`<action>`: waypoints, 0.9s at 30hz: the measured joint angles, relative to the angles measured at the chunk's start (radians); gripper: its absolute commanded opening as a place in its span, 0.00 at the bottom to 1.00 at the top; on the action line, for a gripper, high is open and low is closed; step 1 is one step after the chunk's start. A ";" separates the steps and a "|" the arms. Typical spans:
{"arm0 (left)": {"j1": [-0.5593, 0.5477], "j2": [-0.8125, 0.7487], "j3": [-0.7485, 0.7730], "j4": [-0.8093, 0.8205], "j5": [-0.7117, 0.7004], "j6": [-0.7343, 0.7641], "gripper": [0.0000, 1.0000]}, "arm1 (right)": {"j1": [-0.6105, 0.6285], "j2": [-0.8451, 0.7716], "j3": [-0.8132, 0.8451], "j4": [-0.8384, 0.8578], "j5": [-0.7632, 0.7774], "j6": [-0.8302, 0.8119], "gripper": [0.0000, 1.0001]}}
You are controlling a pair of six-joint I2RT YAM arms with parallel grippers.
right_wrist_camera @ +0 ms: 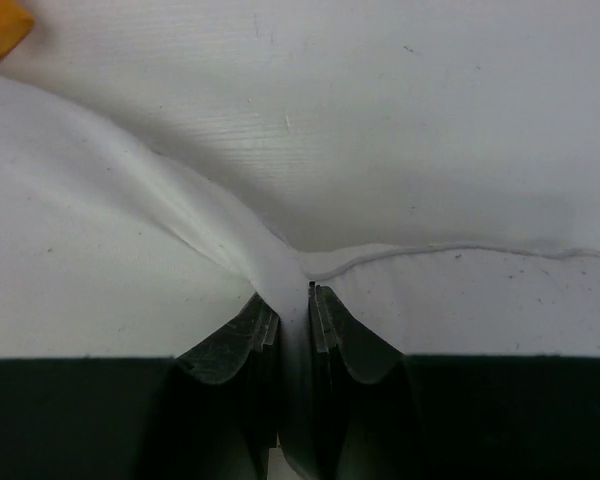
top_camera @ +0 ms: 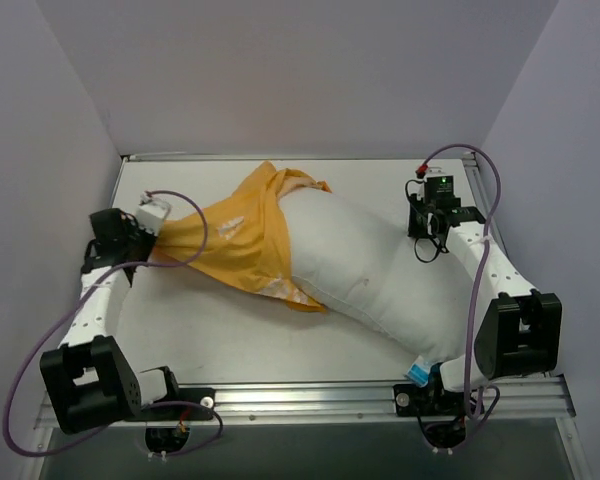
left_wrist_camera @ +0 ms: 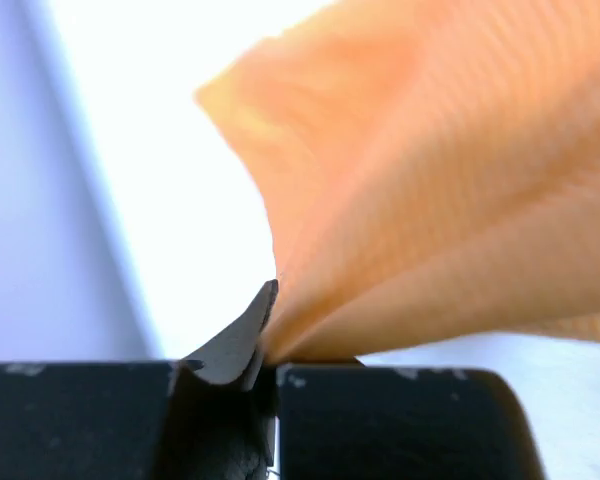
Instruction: Remove the pillowcase from the pillow
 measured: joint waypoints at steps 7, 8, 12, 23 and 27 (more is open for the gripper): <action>0.307 -0.073 0.341 -0.064 0.066 -0.079 0.02 | -0.008 0.020 0.001 0.009 -0.036 0.002 0.00; 0.315 -0.077 0.377 -0.079 0.067 -0.084 0.02 | -0.013 0.020 0.001 0.008 -0.036 0.000 0.00; 0.330 -0.080 0.525 -0.142 0.066 -0.107 0.02 | -0.084 0.020 0.013 0.000 -0.015 -0.011 0.00; 0.283 -0.086 0.785 -0.214 0.119 -0.180 0.02 | -0.180 0.020 0.046 0.006 0.028 0.008 0.00; 0.142 -0.077 0.785 -0.253 0.103 -0.191 0.02 | -0.180 0.020 0.046 0.039 -0.008 0.061 0.00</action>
